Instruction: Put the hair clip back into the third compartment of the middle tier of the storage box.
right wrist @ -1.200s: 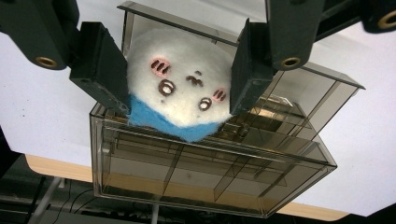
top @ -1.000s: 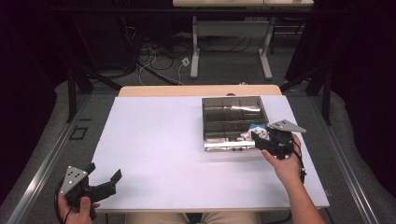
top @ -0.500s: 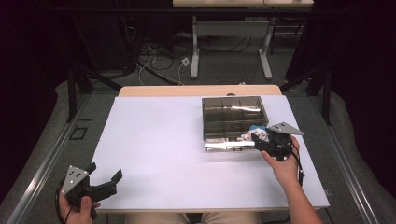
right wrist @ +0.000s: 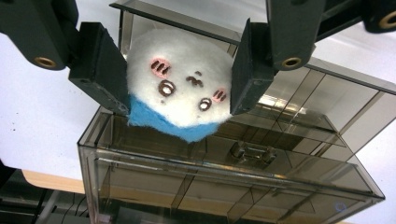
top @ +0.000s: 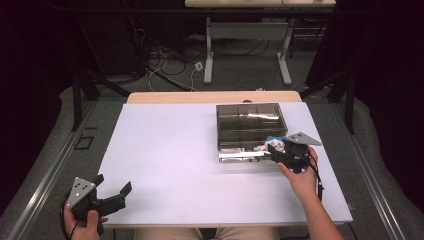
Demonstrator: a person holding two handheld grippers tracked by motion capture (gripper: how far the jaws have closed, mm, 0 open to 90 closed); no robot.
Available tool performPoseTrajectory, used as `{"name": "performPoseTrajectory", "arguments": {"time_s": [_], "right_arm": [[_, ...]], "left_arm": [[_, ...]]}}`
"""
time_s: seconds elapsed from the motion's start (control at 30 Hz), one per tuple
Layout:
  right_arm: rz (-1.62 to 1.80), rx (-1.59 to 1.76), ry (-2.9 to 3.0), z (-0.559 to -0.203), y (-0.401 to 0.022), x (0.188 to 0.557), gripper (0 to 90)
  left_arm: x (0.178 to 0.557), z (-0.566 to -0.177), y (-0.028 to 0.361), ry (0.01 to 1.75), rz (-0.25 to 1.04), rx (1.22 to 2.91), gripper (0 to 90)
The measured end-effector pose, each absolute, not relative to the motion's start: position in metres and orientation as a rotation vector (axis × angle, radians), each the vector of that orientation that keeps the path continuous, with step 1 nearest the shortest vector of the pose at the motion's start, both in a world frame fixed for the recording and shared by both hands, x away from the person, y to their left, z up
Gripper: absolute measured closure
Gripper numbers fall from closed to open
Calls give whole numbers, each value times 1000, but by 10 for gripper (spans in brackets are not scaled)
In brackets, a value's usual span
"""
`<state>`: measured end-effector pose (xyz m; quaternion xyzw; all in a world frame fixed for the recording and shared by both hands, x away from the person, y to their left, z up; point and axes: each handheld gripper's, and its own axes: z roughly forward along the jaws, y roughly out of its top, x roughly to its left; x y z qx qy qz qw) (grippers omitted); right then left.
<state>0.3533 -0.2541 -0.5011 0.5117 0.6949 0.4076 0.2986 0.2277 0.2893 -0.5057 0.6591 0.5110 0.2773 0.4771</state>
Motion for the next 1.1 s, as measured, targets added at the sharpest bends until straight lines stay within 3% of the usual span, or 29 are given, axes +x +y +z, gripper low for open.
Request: {"name": "performPoseTrajectory", "arguments": {"time_s": [1.1], "right_arm": [[1072,1404,1822,-507,-256,358,331]], "left_arm": [[228,-506,289,1245,675,1620,22]]}}
